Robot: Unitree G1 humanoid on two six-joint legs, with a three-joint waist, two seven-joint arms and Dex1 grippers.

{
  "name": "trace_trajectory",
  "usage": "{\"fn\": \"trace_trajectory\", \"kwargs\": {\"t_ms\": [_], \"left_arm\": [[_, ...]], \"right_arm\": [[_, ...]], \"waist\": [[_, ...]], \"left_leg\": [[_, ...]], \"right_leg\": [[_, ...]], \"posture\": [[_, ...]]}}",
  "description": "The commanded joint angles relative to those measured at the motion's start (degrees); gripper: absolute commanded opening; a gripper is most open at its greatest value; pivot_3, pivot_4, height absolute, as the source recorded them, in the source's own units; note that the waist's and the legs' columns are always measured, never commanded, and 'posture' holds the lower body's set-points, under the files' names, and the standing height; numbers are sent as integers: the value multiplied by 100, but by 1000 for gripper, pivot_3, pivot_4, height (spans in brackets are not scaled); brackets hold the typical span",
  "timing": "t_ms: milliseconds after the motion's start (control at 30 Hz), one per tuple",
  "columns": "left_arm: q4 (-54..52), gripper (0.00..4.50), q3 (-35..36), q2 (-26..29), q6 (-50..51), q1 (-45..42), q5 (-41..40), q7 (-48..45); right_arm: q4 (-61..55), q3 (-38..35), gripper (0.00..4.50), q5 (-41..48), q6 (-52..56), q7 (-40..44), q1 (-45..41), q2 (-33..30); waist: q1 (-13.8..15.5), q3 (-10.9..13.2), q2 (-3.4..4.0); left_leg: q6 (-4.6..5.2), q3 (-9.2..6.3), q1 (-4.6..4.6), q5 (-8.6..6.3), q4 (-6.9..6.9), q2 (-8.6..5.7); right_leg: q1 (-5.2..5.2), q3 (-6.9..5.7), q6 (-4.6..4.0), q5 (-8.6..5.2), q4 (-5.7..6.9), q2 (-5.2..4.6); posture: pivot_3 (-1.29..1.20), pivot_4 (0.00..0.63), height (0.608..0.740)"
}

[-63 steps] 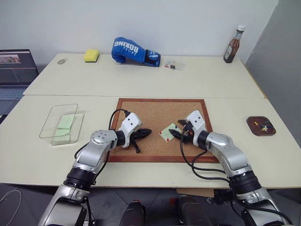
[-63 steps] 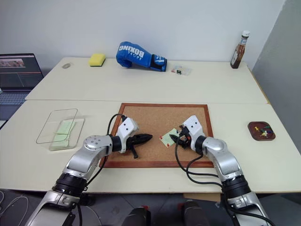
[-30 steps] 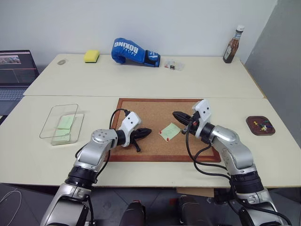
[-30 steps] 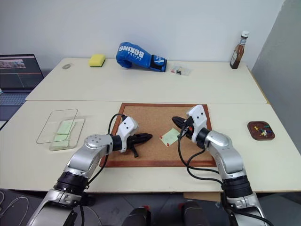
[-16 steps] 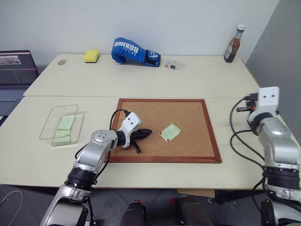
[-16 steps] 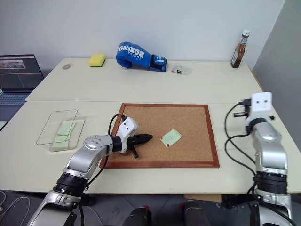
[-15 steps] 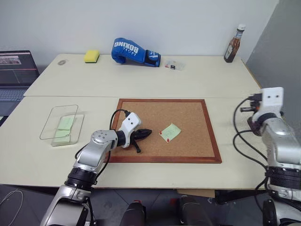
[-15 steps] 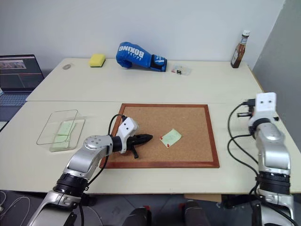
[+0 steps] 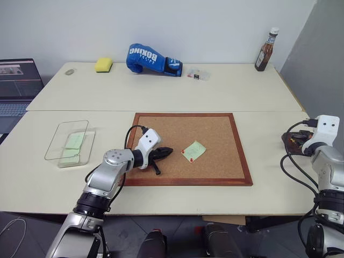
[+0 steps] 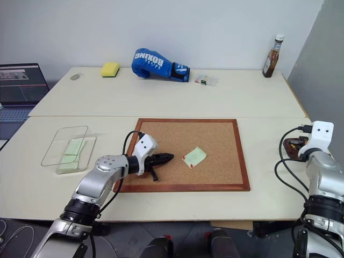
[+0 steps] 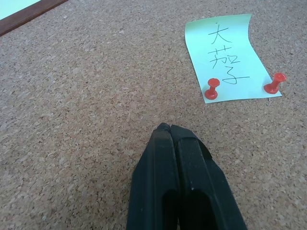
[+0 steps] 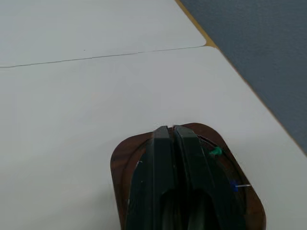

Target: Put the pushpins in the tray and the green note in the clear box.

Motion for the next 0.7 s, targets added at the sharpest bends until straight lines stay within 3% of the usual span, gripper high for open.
{"fn": "trace_trajectory", "kwargs": {"t_ms": [33,200,567,700], "left_arm": [[368,0,-176,-2,160,197,255,103],[299,0,-167,24,156,264,250,122],[357,0,-105,79,118,194,264,153],[364,0,-109,71,128,176,260,147]], "right_arm": [[181,-79,12,29,-186,2,-187,-162],[518,9,12,-74,-415,-37,-238,-219],[851,81,2303,-107,-673,-34,-334,-235],[889,80,3357,-113,-686,-42,-326,-268]], "waist": [[3,0,0],[2,0,0],[-16,1,-1],[-15,1,-2]], "left_leg": [[0,0,0,0,0,0],[0,0,-1,0,0,0],[0,0,0,0,0,0],[0,0,-1,0,0,0]], "right_leg": [[0,0,0,0,0,0],[0,0,0,0,-2,0],[-2,0,1,0,-4,0],[-3,0,1,-1,-5,0]], "posture": [[0,150,740],[0,150,740],[0,150,740],[0,150,740]]}}
